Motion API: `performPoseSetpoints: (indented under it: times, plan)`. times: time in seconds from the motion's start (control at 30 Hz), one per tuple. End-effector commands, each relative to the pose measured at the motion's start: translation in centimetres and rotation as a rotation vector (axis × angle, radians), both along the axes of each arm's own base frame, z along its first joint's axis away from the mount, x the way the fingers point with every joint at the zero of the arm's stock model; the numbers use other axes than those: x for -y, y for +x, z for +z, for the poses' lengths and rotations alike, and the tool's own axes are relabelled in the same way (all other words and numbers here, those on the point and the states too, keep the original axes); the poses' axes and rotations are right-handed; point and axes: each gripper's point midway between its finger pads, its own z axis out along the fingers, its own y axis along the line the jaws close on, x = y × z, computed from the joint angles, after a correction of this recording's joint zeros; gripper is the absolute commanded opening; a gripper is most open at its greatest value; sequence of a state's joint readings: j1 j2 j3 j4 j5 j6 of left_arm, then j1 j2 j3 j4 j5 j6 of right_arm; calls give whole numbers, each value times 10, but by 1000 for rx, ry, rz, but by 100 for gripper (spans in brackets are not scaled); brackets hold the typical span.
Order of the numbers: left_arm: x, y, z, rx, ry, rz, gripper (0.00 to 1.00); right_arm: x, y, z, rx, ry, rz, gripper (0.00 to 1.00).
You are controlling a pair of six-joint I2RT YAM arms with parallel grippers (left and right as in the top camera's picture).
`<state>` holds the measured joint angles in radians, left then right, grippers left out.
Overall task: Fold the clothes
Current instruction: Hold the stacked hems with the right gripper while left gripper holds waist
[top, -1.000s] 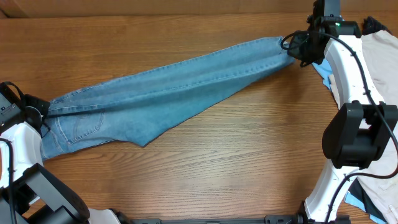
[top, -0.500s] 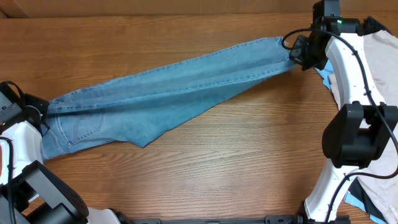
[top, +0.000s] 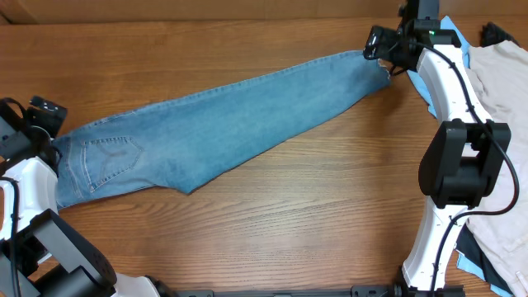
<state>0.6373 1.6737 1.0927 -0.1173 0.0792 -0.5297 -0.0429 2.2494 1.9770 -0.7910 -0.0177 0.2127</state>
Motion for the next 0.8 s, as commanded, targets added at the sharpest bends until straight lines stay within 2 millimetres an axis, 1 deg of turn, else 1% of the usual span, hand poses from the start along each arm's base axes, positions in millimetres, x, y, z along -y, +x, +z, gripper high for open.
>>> performPoseSetpoints:
  times: [0.0,0.07,0.1,0.2,0.23,0.3,0.37,0.43,0.47,0.53,0.67,0.77]
  plan:
    - [25,-1,6,-21,-38,-147,100,19,-11,2,-45,-46,-35,100]
    - [35,-9,-2,-71,-69,-163,100,23,-19,-2,-78,-44,-42,100]
    - [44,-15,-9,-106,-104,-172,100,24,-21,-3,-91,-41,-42,100]
    - [65,-29,-27,-192,-189,-204,100,17,-26,-5,-111,-46,55,100]
    - [74,-36,-33,-234,-216,-215,100,17,-32,-8,-136,-56,74,100]
    - [84,-44,-40,-281,-240,-239,100,16,-36,-14,-160,-58,87,93]
    - [94,-49,-45,-321,-254,-268,100,16,-39,-24,-179,-55,87,81]
    - [105,-53,-48,-358,-259,-304,100,13,-38,-37,-189,-42,94,76]
    - [110,-57,-52,-390,-262,-306,100,12,-35,-50,-190,-33,98,68]
    - [113,-60,-55,-421,-253,-305,100,11,-30,-60,-186,-25,102,66]
    - [118,-63,-60,-460,-233,-308,100,10,-18,-77,-161,-19,106,65]
    - [119,-64,-63,-472,-227,-307,100,9,-14,-83,-151,-14,110,65]
